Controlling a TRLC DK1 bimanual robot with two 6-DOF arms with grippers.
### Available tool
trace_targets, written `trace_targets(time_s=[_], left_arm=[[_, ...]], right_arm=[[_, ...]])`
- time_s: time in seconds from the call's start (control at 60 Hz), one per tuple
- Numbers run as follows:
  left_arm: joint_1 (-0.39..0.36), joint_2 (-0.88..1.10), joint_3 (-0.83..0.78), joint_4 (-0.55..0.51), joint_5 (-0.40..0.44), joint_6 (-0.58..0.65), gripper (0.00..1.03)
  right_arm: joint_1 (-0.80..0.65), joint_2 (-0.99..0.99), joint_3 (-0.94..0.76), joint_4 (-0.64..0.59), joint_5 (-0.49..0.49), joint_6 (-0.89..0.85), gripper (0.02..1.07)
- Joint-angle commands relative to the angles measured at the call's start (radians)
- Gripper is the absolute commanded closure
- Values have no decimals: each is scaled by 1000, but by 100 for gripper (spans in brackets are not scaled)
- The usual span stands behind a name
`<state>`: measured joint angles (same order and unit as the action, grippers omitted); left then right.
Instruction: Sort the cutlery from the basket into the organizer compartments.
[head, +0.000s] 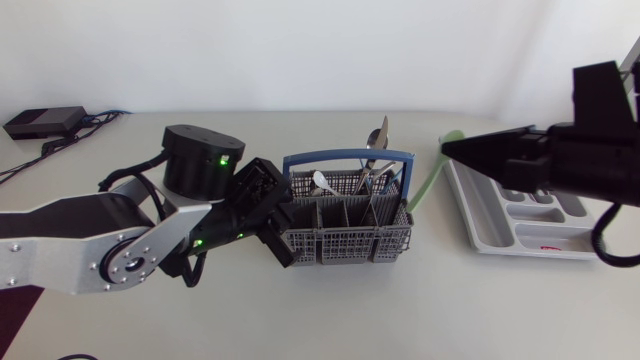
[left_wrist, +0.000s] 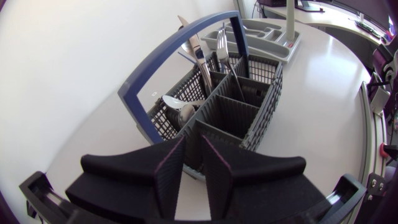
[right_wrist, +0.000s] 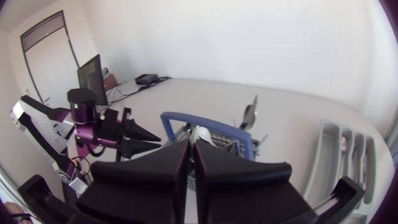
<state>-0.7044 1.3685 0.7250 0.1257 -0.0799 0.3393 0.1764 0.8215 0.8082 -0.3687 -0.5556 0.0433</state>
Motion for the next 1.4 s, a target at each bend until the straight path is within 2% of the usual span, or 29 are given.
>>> trace_targets(time_s=[0.0, 0.117, 0.3, 0.617, 0.867, 1.1, 1.383], left_arm=[[-30, 3, 54, -5, -14, -16, 83], [-70, 47, 106, -11, -27, -16, 82], [-127, 138, 186, -9, -73, -13, 82], [-170, 257, 306, -8, -146, -13, 83], [-205, 328, 372, -11, -208, -13, 83], [-219, 388, 425, -11, -253, -13, 83], [-224, 440, 453, 14, -305, -17, 83]], right_arm=[[-100, -41, 0, -59, -20, -79, 101], [-253, -56, -38, -118, -41, -197, 101], [-476, -25, -90, -118, -83, -353, 101], [-750, 113, -149, 20, -96, -560, 101], [-842, 232, -182, 183, -47, -674, 101], [-905, 372, -195, 310, -43, -760, 101], [-928, 588, -181, 476, -20, -833, 101]])
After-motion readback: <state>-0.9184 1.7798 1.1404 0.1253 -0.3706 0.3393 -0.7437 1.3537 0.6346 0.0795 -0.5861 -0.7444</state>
